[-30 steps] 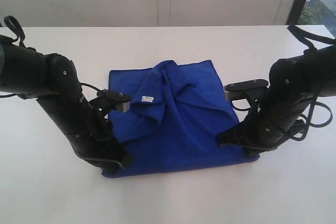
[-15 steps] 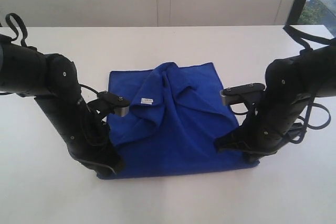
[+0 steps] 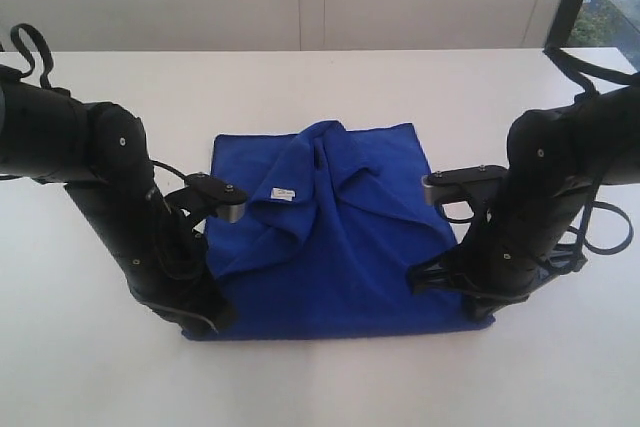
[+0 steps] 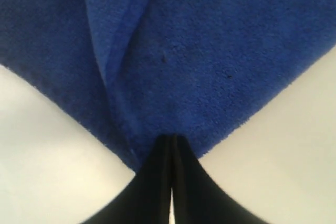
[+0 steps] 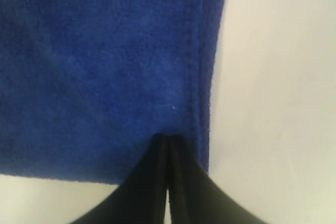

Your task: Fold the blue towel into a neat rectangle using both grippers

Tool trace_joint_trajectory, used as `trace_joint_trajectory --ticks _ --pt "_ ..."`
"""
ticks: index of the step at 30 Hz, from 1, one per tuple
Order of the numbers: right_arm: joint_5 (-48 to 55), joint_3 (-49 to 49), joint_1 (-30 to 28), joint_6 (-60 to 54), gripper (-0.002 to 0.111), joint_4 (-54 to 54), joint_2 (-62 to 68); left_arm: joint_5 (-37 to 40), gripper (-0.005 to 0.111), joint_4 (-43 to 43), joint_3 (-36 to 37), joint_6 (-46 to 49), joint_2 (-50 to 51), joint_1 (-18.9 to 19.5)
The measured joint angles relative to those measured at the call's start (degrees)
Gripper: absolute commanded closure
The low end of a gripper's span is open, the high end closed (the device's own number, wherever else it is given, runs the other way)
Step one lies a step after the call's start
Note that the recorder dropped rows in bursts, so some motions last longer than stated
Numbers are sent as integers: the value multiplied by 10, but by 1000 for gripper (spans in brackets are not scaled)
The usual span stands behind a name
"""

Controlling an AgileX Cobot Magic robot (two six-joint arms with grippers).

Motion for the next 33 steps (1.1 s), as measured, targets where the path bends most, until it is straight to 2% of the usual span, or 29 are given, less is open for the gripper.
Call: trace_joint_trajectory --ticks 15,19,33 --pt "-12 1 0 29 108 6 -38 20 107 23 -23 0 -45 0" --pt "-5 2 0 29 96 -2 -54 24 107 23 -23 -20 -87 0" --pt "22 2 0 29 96 -38 -177 60 107 29 -12 -73 -237 0"
